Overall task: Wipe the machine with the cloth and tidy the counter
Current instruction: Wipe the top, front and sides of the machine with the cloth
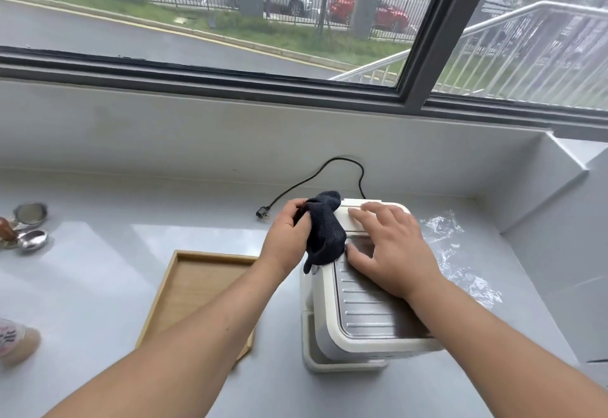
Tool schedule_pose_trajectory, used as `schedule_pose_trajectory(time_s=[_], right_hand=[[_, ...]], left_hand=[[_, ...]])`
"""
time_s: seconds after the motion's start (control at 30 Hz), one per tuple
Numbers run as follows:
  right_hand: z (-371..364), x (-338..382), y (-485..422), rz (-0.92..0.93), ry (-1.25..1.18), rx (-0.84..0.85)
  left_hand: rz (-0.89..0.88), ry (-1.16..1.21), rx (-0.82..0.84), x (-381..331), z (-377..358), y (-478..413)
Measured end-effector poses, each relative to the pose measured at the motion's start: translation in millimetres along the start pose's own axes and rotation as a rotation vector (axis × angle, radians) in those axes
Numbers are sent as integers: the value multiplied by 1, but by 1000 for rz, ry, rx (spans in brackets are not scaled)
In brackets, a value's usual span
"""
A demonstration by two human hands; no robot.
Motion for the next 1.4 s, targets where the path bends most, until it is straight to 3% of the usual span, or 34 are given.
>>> schedule_pose_trajectory(time_s=[0.17,0.43,0.9,1.03,1.13,1.2,1.4], right_hand=[[-1,0,-1,-9,-2,16],[-2,0,-2,-22,13,35],[-7,-4,-3,-17,19,6],[-8,-4,-3,-13,19,-2],[-9,-5,-3,-12,16,-2],[-8,-5,-4,-8,20,-4],[-5,-2,-4,-18,37,8]], left_hand=[[17,4,-26,21,9,-4],[141,-169,-25,80,10,0],[209,-416,-17,148,9,-23],[192,-667,-5,157,8,-25],[24,-1058,27,152,5,-27],[-35,-1159,57,152,1,-27],[105,-924,121,160,2,-20]])
Point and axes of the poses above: each hand's wrist, its own y-axis away from the middle knuckle, its own z-axis out of the back of the hand, x = y × z, the point moved 6 cm from there along -y, towards the middle knuckle, and after that the axes turned 8 degrees about -z, right-handed, at the moved point
